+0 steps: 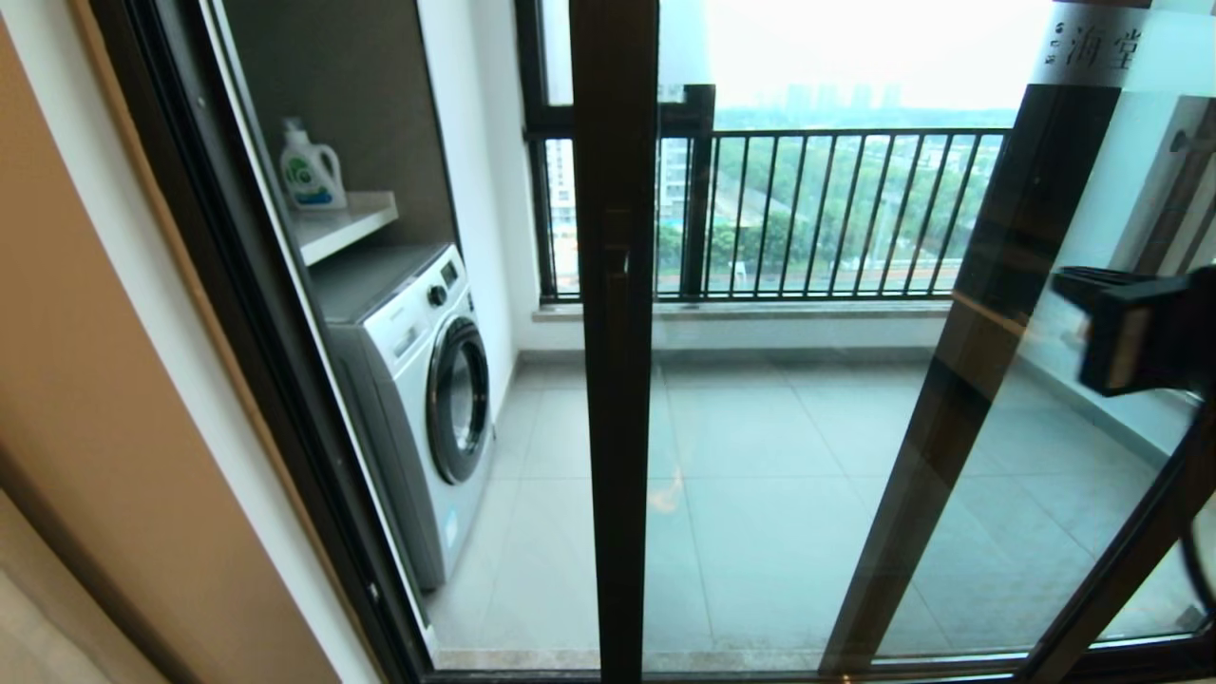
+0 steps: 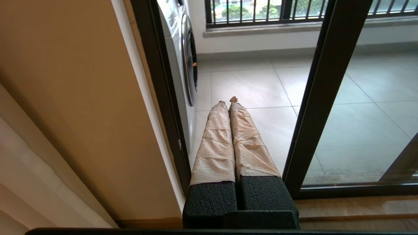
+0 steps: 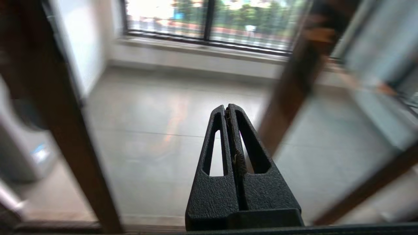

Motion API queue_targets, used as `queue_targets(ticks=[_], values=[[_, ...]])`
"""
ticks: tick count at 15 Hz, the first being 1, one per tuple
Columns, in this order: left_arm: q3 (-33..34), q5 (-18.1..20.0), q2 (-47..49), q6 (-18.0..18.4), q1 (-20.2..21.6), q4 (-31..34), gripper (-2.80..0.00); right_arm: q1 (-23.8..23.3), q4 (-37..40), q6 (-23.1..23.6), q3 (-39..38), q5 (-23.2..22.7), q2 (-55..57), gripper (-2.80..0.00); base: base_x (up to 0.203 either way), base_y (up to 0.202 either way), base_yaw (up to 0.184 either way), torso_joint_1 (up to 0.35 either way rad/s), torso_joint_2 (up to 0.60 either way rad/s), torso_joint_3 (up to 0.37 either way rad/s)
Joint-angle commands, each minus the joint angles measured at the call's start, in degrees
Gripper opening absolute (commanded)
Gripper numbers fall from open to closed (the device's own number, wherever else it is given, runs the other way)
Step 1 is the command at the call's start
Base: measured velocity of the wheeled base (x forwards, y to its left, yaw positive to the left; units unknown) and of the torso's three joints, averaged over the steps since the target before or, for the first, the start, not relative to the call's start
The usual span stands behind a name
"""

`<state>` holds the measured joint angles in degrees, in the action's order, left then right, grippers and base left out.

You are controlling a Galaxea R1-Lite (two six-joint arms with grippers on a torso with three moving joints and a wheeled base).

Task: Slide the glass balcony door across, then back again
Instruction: Close the slid door

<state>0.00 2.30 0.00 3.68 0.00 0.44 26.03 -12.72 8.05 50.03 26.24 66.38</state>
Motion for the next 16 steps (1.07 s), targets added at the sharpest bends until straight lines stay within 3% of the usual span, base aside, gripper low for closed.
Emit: queue_targets(ticks=[1,4,5,9,13,15,16], values=[[0.1,0.1,0.1,0.0,0.0,0.0,-2.8,-8.5,6.8,2.3,-1.6,1.0,-17.7,-2.8,0.0,0.0,0.0,0.0,0.0,0.0],[0.1,0.1,0.1,0.0,0.0,0.0,-2.8,-23.1,17.7,5.0,0.0,1.2,-29.7,-2.8,0.0,0.0,0.0,0.0,0.0,0.0],[0.1,0.0,0.1,0.0,0.0,0.0,-2.8,-25.1,19.1,6.1,0.1,0.7,-33.6,-2.8,0.0,0.0,0.0,0.0,0.0,0.0],[0.1,0.1,0.1,0.0,0.0,0.0,-2.8,-27.8,23.2,9.2,-0.8,-0.8,-48.3,-2.8,0.0,0.0,0.0,0.0,0.0,0.0],[0.1,0.1,0.1,0.0,0.0,0.0,-2.8,-26.7,27.1,9.5,-2.4,-1.8,-60.5,-2.8,0.0,0.0,0.0,0.0,0.0,0.0],[0.1,0.0,0.1,0.0,0.0,0.0,-2.8,-26.4,32.5,7.8,-6.0,-7.2,-66.1,-2.8,0.0,0.0,0.0,0.0,0.0,0.0],[0.1,0.0,0.1,0.0,0.0,0.0,-2.8,-26.3,33.9,6.0,-10.0,-13.0,-66.5,-2.8,0.0,0.0,0.0,0.0,0.0,0.0]])
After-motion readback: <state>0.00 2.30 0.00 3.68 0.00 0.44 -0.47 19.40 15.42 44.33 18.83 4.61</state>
